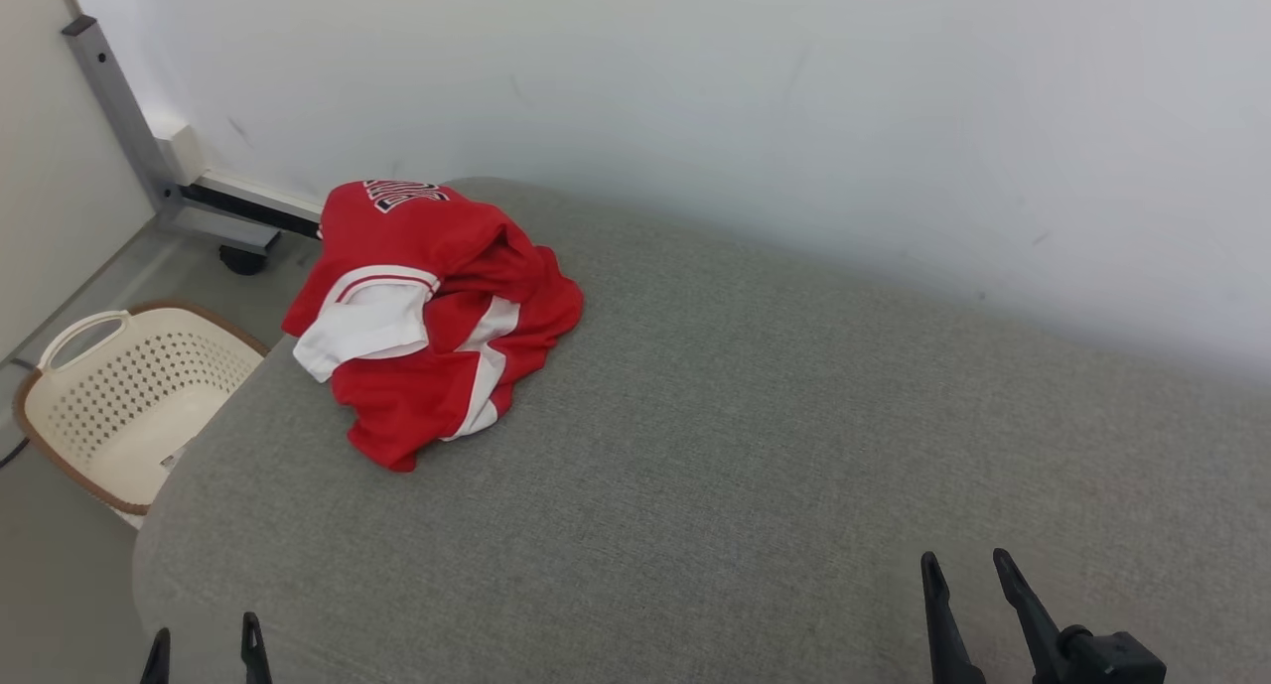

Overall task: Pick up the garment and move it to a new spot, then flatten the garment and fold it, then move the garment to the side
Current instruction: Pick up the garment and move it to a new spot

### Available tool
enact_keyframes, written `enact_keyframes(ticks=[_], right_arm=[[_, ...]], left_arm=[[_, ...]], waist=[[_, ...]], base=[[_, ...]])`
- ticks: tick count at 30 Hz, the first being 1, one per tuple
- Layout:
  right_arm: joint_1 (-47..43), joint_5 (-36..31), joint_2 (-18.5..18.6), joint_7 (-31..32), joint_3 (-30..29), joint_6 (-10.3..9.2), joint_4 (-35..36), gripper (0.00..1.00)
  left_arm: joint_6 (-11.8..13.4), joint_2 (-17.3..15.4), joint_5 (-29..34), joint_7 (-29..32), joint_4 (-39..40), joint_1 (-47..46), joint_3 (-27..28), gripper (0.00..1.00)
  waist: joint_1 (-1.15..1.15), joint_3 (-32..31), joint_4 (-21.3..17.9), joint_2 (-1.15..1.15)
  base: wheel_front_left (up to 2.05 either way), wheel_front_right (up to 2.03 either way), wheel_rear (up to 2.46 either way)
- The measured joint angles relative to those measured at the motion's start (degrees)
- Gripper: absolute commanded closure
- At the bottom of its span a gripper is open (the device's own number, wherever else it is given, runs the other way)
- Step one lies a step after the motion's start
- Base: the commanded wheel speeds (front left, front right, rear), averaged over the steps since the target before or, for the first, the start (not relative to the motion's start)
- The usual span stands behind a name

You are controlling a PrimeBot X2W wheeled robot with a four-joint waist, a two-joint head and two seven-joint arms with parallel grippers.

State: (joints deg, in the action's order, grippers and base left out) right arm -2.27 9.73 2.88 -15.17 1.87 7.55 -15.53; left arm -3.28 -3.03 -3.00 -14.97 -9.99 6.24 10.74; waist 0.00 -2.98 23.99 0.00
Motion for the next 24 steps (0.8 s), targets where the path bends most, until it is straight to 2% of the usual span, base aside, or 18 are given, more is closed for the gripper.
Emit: enact_keyframes(ticks=[8,24], right_arm=[[0.07,0.09,0.00,0.00,0.49,0.00,-0.05,0.00],[0.18,-0.13,-0.01,0.00,1.23,0.00,-0.03,0.00]], left_arm=[[-0.24,-0.01,0.00,0.00,-0.05,0.01,1.26,0.00],[0.16,0.09,-0.53,0.00,0.07,-0.81,2.80,0.00]], waist=[[0.00,-0.54,2.68,0.00],[0.00,-0.32,0.70,0.00]], base=[[0.00,0.00,0.00],[0.00,0.00,0.00]])
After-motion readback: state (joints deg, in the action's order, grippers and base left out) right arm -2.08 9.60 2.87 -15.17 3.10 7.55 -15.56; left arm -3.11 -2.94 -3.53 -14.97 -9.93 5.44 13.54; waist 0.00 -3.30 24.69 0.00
